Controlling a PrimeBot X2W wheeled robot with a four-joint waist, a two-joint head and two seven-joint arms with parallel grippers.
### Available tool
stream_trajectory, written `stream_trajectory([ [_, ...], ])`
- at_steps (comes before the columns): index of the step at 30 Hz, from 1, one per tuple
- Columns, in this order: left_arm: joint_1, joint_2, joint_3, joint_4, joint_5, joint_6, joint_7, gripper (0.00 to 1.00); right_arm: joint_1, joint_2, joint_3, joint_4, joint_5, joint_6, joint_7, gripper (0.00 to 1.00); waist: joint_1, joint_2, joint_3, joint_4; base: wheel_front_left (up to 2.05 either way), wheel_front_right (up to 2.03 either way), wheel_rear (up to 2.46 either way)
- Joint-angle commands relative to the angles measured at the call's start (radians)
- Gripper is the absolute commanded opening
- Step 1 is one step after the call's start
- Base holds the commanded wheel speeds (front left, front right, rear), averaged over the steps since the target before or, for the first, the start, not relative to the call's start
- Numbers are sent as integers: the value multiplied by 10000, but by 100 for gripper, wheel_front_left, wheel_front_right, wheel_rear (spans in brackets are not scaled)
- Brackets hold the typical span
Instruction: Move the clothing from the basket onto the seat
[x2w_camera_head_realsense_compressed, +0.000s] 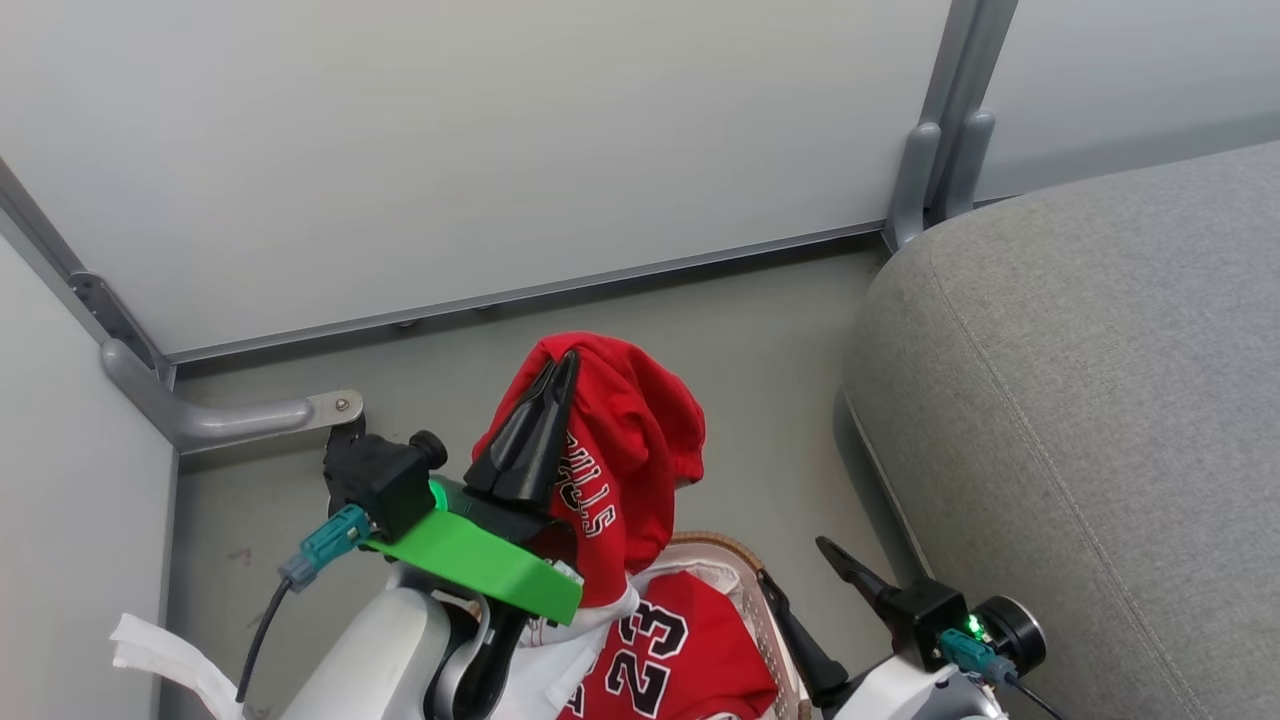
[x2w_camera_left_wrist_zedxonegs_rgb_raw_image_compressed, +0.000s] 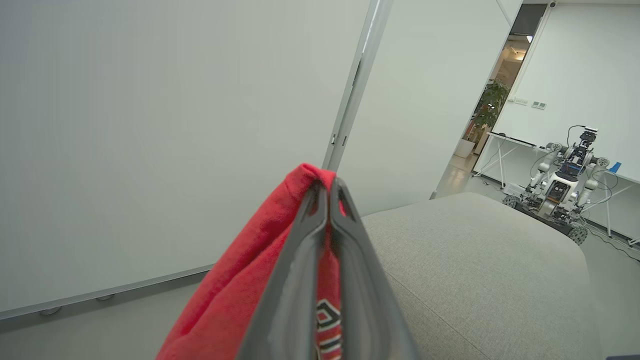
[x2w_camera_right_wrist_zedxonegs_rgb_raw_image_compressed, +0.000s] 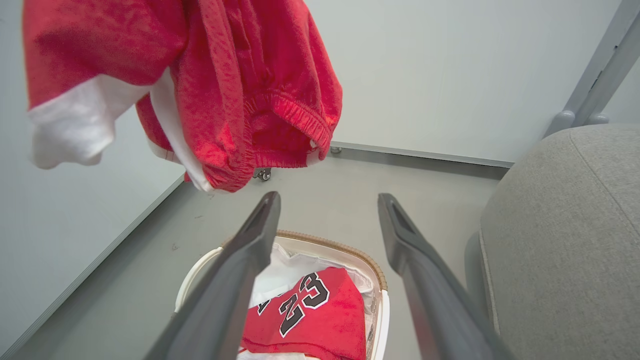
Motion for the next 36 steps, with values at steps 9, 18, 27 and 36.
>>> stream_trajectory([
  [9, -423, 9, -504, -98, 148, -29, -37, 0, -1004, -114, 1519, 231, 391, -8, -49, 100, 1, -1, 101, 292, 0, 0, 0],
  [18, -657, -69, -1076, -63, 23, -29, -37, 0, -2338, -88, 2095, 921, 387, -8, -49, 100, 1, -1, 176, 737, 0, 0, 0],
  [27, -955, -158, -1684, -125, -57, -29, -37, 0, -2930, -46, 2219, 1731, 615, -8, -49, 29, 1, -1, 260, 1108, 0, 0, 0],
  [36, -969, -74, -1690, -90, -84, -29, -37, 0, -3070, -38, 2475, 1656, 1135, -8, -49, 0, 1, -1, 420, 1087, 0, 0, 0],
])
